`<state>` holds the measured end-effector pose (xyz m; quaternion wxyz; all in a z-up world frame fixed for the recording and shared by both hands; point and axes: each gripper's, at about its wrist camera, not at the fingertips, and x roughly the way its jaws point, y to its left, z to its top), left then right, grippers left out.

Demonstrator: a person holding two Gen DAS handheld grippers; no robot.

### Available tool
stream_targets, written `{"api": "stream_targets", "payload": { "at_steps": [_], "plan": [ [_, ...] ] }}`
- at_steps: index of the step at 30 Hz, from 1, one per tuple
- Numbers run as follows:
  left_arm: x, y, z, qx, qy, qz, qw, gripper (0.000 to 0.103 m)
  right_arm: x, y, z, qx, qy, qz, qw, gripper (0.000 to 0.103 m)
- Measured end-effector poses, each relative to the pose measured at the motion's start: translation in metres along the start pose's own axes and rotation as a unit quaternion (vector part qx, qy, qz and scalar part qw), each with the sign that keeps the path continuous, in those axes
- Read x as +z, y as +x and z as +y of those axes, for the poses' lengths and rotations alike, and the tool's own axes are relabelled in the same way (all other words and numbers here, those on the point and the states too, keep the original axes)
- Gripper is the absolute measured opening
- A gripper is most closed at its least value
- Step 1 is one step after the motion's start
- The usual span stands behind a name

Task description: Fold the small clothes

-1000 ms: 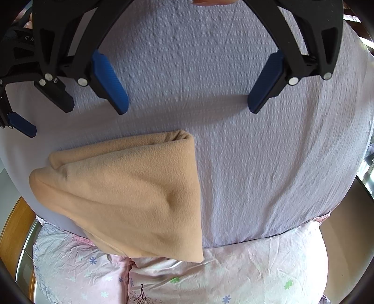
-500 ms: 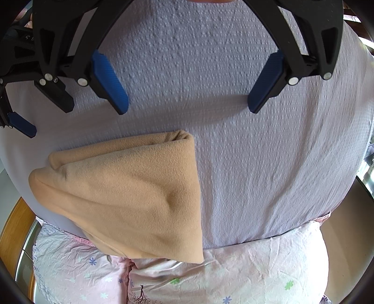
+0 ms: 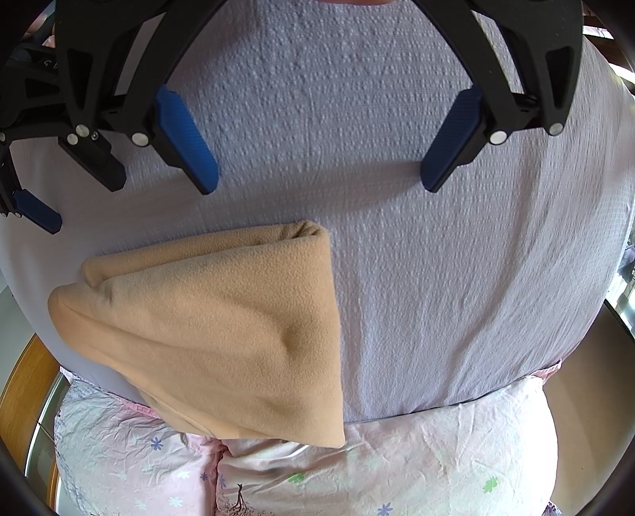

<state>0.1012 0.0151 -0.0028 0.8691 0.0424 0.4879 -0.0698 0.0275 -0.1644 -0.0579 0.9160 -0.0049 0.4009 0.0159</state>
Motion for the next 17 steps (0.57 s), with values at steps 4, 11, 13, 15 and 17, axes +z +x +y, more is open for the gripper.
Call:
{"api": "stream_targets", "payload": {
  "at_steps": [4, 11, 13, 15, 17],
  "plan": [
    [0.0, 0.0001, 0.0002, 0.0, 0.0, 0.0, 1.0, 0.101, 0.0001, 0.0002, -0.0001, 0.0, 0.0, 0.0, 1.0, 0.102],
    [0.0003, 0.0001, 0.0006, -0.001, 0.001, -0.001, 1.0, 0.101, -0.0002, 0.0004, -0.0002, 0.0, 0.0, 0.0, 1.0, 0.102],
    [0.0001, 0.0, 0.0006, -0.001, 0.001, -0.001, 1.0, 0.101, -0.0001, 0.0005, -0.0002, 0.0, 0.0, 0.0, 1.0, 0.102],
    [-0.0004, -0.0004, 0.0002, 0.0, 0.0, -0.002, 1.0, 0.101, 0.0, 0.0006, -0.0002, 0.0, 0.0, 0.0, 1.0, 0.102],
    [-0.0008, -0.0008, -0.0002, 0.0, 0.0, -0.003, 1.0, 0.101, -0.0001, 0.0006, -0.0001, 0.0, 0.0, 0.0, 1.0, 0.102]
  ]
}}
